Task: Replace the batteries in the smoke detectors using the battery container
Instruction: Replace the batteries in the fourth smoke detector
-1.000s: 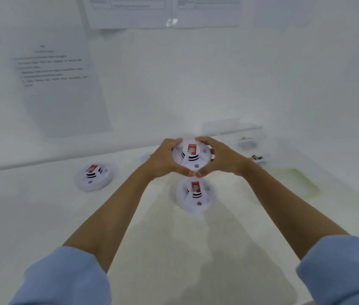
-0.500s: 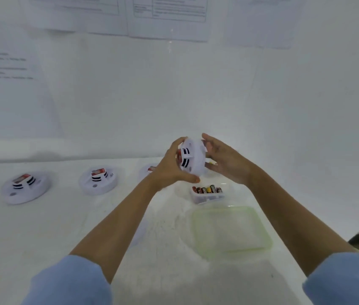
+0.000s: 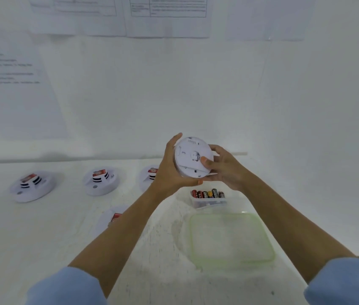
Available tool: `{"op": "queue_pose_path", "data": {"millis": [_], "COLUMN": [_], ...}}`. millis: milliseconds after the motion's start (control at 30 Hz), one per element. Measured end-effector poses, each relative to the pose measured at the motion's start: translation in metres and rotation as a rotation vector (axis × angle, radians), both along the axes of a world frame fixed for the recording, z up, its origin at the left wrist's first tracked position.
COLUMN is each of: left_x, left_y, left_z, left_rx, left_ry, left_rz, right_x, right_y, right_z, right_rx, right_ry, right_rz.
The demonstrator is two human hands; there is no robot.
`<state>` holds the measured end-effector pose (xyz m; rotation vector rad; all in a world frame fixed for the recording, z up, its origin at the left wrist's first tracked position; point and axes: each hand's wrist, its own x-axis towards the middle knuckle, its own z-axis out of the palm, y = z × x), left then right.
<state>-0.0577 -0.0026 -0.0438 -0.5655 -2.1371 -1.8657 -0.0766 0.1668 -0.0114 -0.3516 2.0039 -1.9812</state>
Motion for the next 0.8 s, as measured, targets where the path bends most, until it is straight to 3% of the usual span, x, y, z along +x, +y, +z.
{"op": "queue_pose_path", "data": {"millis": [267, 433, 567, 800], "left_x": [-0.006, -0.008, -0.011, -0.012], "left_y": [-0.002, -0.001, -0.001, 0.0], "left_z": [-0.005, -0.009, -0.008, -0.006], "left_rx": [-0.106, -0.083, -0.087, -0.128], "left_ry": [0.039, 0.028, 0.023, 0.011], "left_rz": [0.06, 0.077, 0.034, -0.006], "right_x": [-0.001, -0.004, -0.002, -0.01], "right_y": [0.002, 0.004, -0.002, -0.002], "right_z": [-0.001, 0.006, 0.015, 0.025], "right_rx": [0.119, 0.5, 0.771, 0.92], "right_ry": [0.076, 0.558, 0.822, 0.835], "right_rz": [0.026, -0.095, 0.008, 0.112]}}
